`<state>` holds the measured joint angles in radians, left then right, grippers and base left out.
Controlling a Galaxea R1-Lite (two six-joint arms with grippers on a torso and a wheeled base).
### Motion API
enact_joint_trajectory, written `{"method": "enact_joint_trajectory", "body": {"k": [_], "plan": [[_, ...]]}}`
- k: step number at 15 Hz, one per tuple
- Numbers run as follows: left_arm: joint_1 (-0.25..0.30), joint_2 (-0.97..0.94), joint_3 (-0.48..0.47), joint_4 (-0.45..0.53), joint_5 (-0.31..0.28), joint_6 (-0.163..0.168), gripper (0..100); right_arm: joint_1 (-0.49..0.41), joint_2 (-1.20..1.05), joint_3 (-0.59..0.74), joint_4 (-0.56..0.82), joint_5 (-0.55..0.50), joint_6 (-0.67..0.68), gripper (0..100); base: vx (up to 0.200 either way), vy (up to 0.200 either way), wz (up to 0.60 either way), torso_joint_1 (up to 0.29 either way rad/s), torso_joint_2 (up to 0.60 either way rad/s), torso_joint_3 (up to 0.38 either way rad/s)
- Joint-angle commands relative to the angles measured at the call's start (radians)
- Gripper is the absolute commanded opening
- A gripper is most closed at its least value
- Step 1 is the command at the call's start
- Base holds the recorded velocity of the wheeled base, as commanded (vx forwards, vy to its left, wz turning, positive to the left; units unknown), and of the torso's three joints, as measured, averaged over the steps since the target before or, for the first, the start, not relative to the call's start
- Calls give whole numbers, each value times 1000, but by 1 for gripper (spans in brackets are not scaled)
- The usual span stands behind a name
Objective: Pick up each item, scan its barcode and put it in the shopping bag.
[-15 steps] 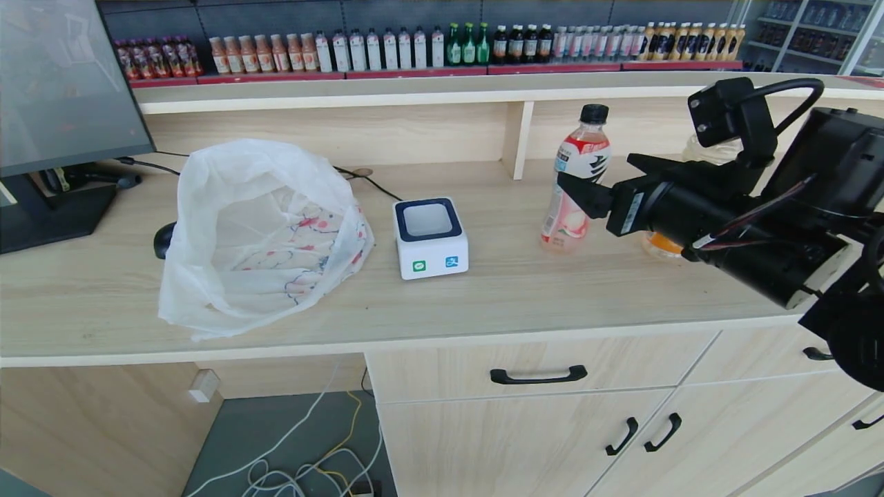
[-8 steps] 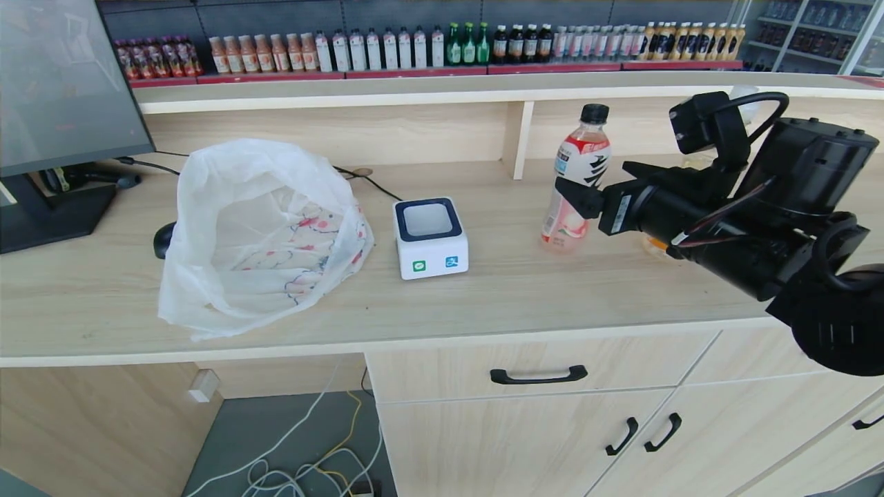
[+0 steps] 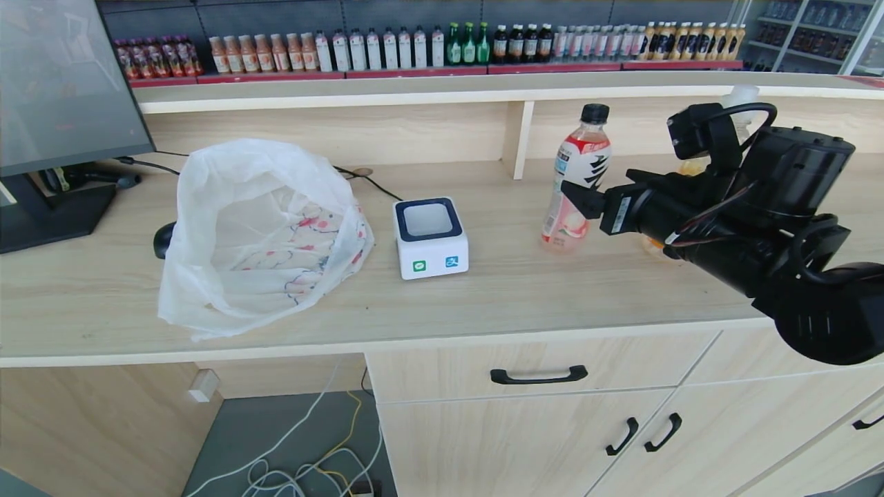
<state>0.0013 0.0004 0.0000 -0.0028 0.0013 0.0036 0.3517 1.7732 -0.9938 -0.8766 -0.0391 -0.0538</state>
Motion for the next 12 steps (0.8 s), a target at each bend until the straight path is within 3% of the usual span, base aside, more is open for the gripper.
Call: {"method": "enact_joint_trajectory", "body": {"k": [1,12], "plan": [[0,0,0,0,0,-1,100,-5,14,-3,-2,1,-1,100,0,0,0,0,0,0],[0,0,0,0,0,-1,100,-11,132,-105,-1,4,15,100,0,0,0,0,0,0]]}}
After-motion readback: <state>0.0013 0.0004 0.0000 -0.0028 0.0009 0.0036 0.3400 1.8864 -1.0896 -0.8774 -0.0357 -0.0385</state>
